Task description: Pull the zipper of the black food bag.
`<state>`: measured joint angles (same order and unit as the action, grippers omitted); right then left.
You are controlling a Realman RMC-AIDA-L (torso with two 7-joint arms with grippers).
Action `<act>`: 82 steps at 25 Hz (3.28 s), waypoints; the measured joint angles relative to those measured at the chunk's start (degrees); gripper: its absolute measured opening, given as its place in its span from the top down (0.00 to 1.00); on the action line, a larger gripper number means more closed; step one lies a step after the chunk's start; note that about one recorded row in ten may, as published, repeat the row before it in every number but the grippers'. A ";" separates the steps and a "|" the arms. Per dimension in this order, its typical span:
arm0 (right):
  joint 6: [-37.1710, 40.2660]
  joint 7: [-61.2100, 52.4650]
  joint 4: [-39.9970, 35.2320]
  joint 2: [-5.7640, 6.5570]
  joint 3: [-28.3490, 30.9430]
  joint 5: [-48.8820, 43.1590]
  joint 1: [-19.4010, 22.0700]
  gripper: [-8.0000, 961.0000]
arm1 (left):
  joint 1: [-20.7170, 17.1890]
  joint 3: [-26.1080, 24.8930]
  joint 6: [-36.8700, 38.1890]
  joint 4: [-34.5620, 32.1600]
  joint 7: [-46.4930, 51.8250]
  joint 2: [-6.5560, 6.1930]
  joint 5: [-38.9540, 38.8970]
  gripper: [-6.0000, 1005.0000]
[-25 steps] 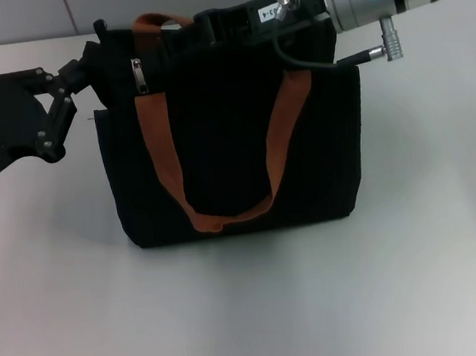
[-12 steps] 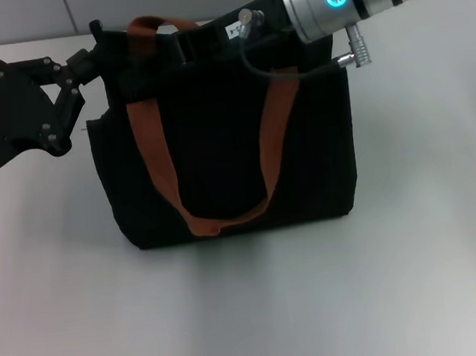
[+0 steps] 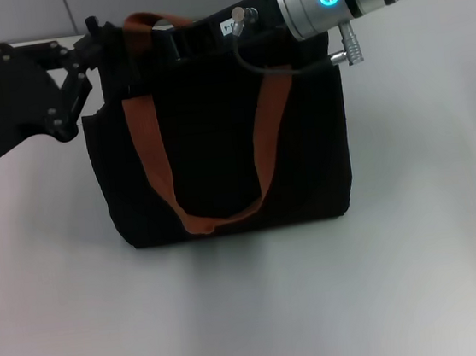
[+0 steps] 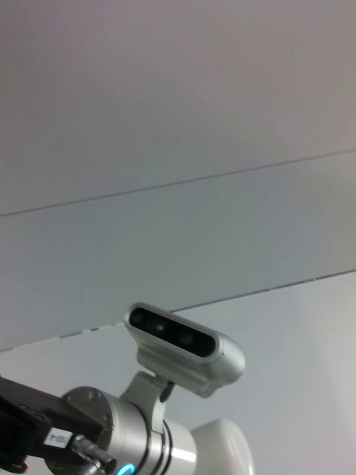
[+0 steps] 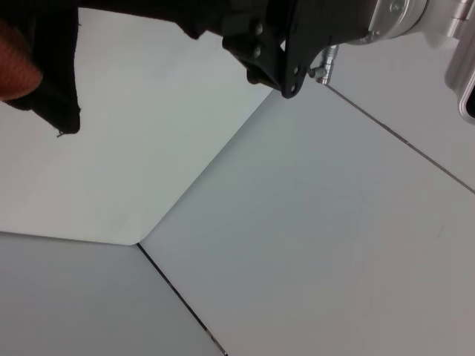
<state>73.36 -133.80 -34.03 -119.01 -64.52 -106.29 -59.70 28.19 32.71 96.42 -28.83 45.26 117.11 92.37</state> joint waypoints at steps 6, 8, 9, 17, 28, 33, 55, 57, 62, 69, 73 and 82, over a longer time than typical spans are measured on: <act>-0.07 0.05 -1.22 -0.16 -0.08 0.26 0.86 0.62 | 1.18 -0.23 -0.28 0.00 1.17 0.21 -0.02 0.99; -0.07 0.08 -1.24 -0.17 -0.08 0.27 1.05 0.62 | 0.96 -0.70 -0.32 0.00 1.29 0.15 -0.06 0.99; -0.11 0.12 -1.29 -0.17 -0.05 0.28 1.28 0.62 | 0.74 -0.95 -0.35 0.00 1.30 0.09 -0.08 0.99; -0.09 0.84 -1.40 -0.17 0.16 0.49 1.59 0.63 | 0.36 -1.80 -0.50 0.09 1.32 0.06 -0.19 0.99; 0.04 0.92 -1.74 -0.18 -0.12 0.28 2.03 0.63 | 0.96 -1.93 -0.67 0.00 1.32 0.64 -0.19 0.99; 0.34 1.60 -4.66 -0.18 -0.18 0.27 4.13 0.85 | 0.55 -2.56 -0.64 0.09 1.32 0.49 -0.20 0.99; -2.41 -0.20 -9.98 -0.39 -4.39 -0.71 6.08 0.99 | 0.20 -2.63 0.08 0.21 2.25 0.23 -1.64 0.99; -2.06 -0.14 -10.69 -0.36 -4.13 0.21 6.75 0.99 | 0.24 -2.65 0.02 0.20 2.27 0.24 -1.67 0.99; -1.17 -0.04 -10.87 -0.26 -4.06 1.27 7.03 0.99 | 0.26 -2.65 0.08 0.27 2.34 0.28 -1.68 0.99; -1.45 -0.06 -10.53 -0.25 -4.44 1.39 6.35 0.75 | 0.19 -2.65 -0.09 0.42 2.61 0.32 -1.68 0.99; -1.67 -0.05 -10.46 -0.36 -4.74 1.40 5.76 0.65 | 0.19 -2.65 0.09 0.47 2.62 0.35 -1.68 0.99; -0.92 -0.35 -9.62 -0.44 -5.49 1.87 4.88 0.59 | 0.53 -2.56 -0.03 0.47 2.72 0.56 -1.68 0.99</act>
<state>72.44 -134.15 -43.65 -119.44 -70.01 -104.42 -54.82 28.73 30.15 96.39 -28.36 47.99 117.67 90.70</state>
